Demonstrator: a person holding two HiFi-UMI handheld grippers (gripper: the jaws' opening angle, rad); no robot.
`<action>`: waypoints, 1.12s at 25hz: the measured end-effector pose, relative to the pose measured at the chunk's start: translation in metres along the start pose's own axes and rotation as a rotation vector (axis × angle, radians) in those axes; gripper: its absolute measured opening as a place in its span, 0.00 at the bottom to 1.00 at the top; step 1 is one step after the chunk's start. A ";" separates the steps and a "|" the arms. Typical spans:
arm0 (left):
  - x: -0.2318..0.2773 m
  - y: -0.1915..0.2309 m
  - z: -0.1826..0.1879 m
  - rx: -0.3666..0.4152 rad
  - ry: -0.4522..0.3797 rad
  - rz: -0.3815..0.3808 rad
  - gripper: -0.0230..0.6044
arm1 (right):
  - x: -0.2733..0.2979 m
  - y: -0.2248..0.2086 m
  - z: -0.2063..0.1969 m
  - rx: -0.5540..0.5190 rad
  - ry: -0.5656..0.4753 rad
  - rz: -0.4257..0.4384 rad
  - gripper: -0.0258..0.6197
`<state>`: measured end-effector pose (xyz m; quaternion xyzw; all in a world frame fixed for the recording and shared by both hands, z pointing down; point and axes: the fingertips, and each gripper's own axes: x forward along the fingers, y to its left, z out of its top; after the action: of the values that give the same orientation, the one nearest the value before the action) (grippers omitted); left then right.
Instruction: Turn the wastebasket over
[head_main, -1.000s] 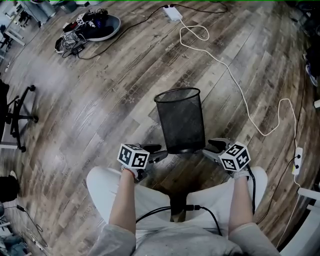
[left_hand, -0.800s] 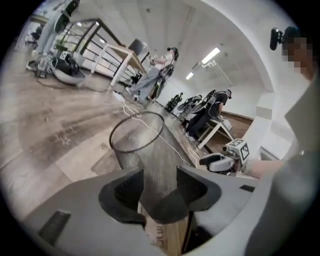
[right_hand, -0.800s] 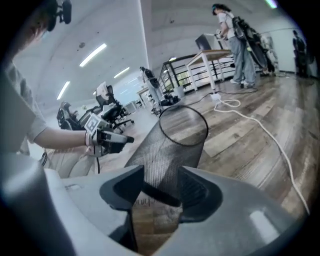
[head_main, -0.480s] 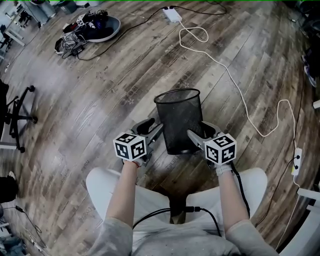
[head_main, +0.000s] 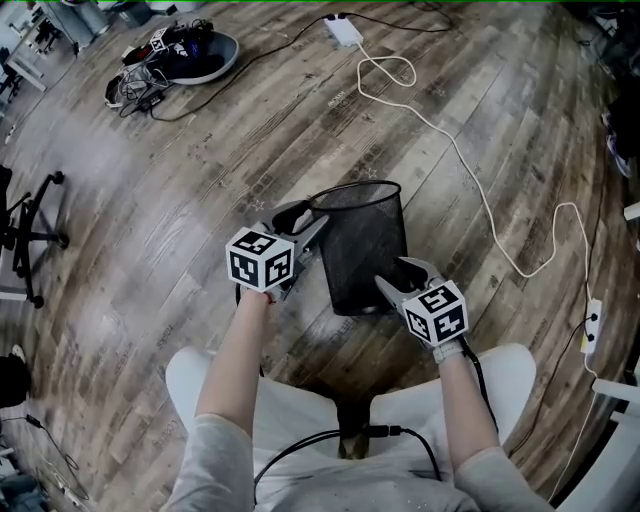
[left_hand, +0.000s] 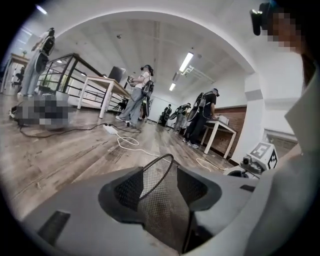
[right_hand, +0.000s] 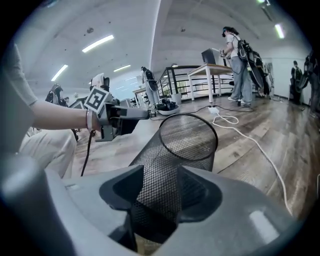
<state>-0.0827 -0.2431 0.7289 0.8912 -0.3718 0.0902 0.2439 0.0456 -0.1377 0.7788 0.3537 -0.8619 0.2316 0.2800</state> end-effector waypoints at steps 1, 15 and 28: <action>0.005 0.003 0.001 0.026 0.017 -0.006 0.37 | -0.002 0.001 -0.002 0.004 0.000 0.012 0.36; 0.061 -0.010 -0.023 0.332 0.329 -0.314 0.46 | -0.021 0.021 -0.036 -0.002 0.057 0.146 0.32; 0.074 -0.051 -0.045 0.267 0.586 -0.680 0.47 | -0.036 0.023 -0.061 0.046 0.083 0.202 0.30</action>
<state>0.0069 -0.2357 0.7745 0.9230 0.0408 0.2998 0.2376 0.0698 -0.0688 0.7959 0.2614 -0.8752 0.2929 0.2826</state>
